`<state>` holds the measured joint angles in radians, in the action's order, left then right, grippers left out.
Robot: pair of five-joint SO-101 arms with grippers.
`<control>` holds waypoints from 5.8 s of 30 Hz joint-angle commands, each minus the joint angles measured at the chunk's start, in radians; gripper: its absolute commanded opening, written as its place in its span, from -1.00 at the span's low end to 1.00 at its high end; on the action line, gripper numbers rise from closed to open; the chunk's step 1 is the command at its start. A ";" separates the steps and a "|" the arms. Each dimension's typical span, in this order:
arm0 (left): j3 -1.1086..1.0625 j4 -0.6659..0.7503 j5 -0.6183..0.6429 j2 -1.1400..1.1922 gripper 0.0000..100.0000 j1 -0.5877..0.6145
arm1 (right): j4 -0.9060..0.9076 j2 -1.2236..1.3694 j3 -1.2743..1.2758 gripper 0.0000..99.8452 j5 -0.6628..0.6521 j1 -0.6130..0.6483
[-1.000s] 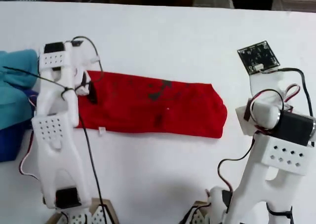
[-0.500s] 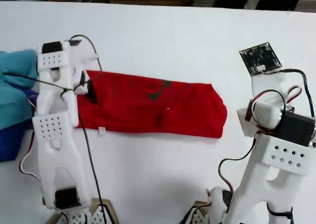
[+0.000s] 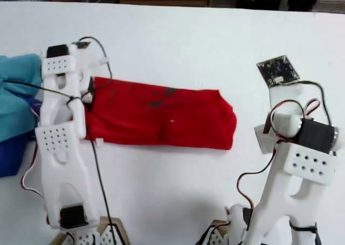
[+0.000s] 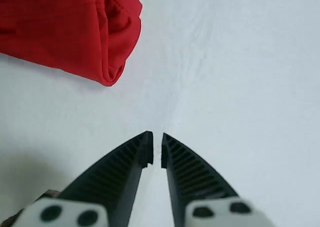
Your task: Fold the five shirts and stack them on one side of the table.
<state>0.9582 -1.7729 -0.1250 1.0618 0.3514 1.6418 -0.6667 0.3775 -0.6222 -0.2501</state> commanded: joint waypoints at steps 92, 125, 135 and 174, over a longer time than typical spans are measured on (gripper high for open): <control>-0.084 0.278 -0.012 -0.219 -0.94 -0.733 | -1.124 -0.042 0.994 -0.92 0.003 -0.367; -0.189 -0.006 -0.015 -0.743 -0.94 -0.410 | -0.515 0.346 0.058 -0.68 0.390 0.231; -0.997 0.293 -0.071 -1.079 -0.94 -0.144 | -0.400 0.903 -0.407 -0.68 0.390 0.318; -1.230 0.371 -0.147 -1.237 -0.94 -0.031 | 0.015 1.540 -1.206 -0.97 0.385 0.404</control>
<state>-0.2739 -1.4093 -0.2677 -0.1289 0.3115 1.6602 0.9045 -0.7825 -0.2401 0.1504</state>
